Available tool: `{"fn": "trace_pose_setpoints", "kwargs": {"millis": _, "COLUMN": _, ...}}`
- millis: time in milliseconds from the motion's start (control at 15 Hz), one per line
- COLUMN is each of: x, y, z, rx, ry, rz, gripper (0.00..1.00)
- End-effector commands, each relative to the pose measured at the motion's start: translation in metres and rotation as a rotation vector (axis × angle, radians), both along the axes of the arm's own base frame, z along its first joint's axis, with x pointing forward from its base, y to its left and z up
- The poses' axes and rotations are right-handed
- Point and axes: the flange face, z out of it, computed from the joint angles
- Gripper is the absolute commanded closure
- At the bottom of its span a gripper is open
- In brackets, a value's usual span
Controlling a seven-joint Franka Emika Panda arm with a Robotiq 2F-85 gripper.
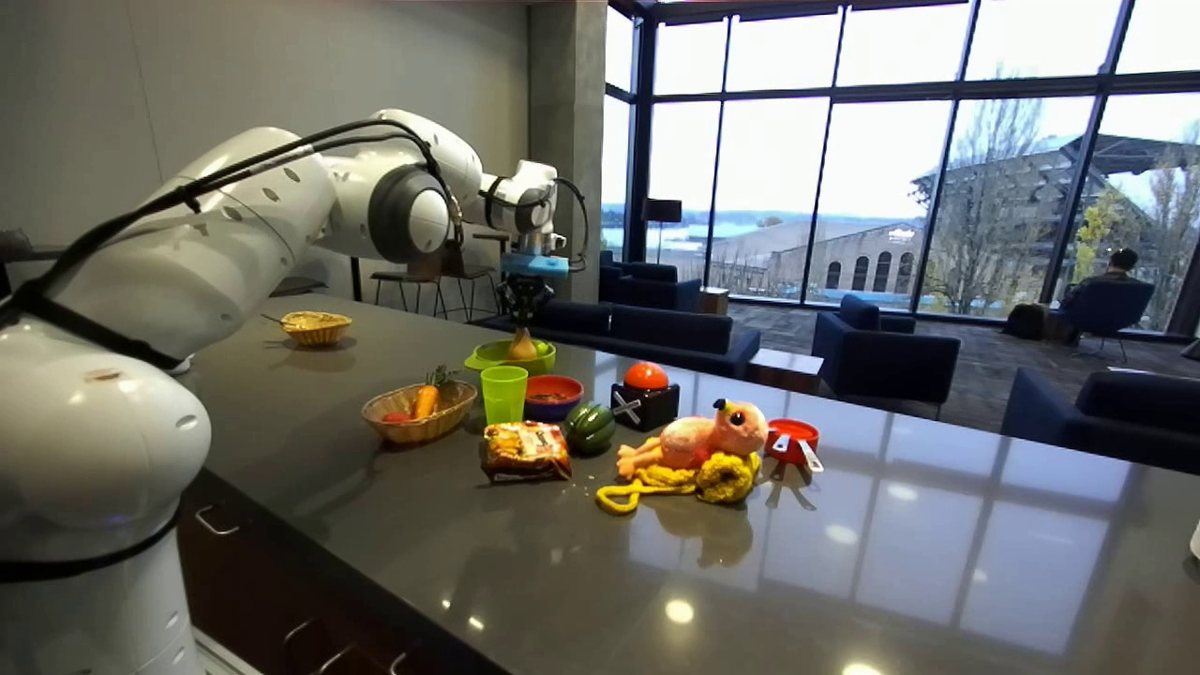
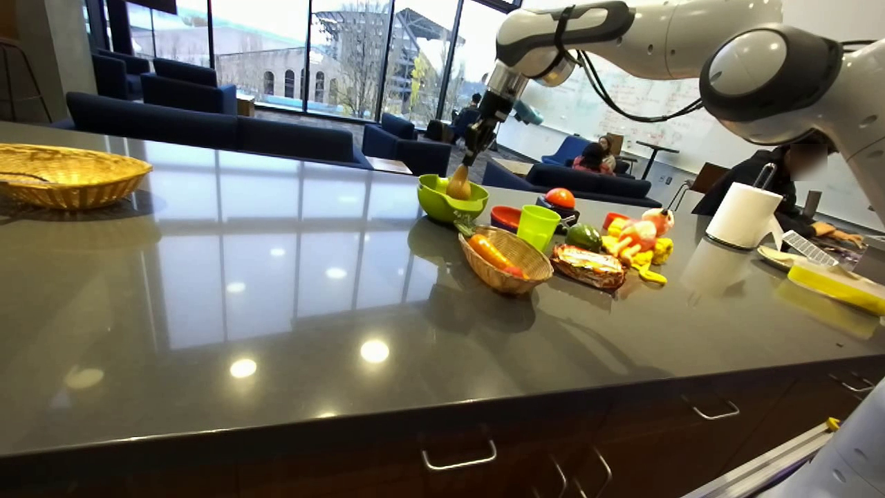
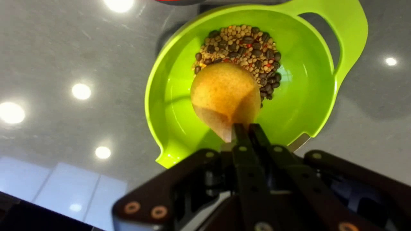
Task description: Remove the pear from the green bowl and put it on the right side of the counter
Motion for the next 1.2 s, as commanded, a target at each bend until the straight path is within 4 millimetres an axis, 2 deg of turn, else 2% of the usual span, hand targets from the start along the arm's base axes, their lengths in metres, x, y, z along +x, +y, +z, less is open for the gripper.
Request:
{"fn": "trace_pose_setpoints", "kwargs": {"millis": 0, "x": -0.007, "y": -0.009, "z": 0.033, "rx": -0.050, "ry": -0.034, "rz": -0.035, "gripper": 0.98}}
{"fn": "trace_pose_setpoints", "kwargs": {"millis": 400, "x": -0.010, "y": -0.040, "z": 0.070, "rx": -0.091, "ry": -0.093, "rz": -0.123, "gripper": 0.98}}
{"fn": "trace_pose_setpoints", "kwargs": {"millis": 667, "x": -0.013, "y": -0.066, "z": 0.087, "rx": -0.103, "ry": -0.119, "rz": -0.206, "gripper": 0.98}}
{"fn": "trace_pose_setpoints", "kwargs": {"millis": 1133, "x": -0.023, "y": -0.099, "z": 0.086, "rx": -0.106, "ry": -0.085, "rz": -0.354, "gripper": 0.98}}
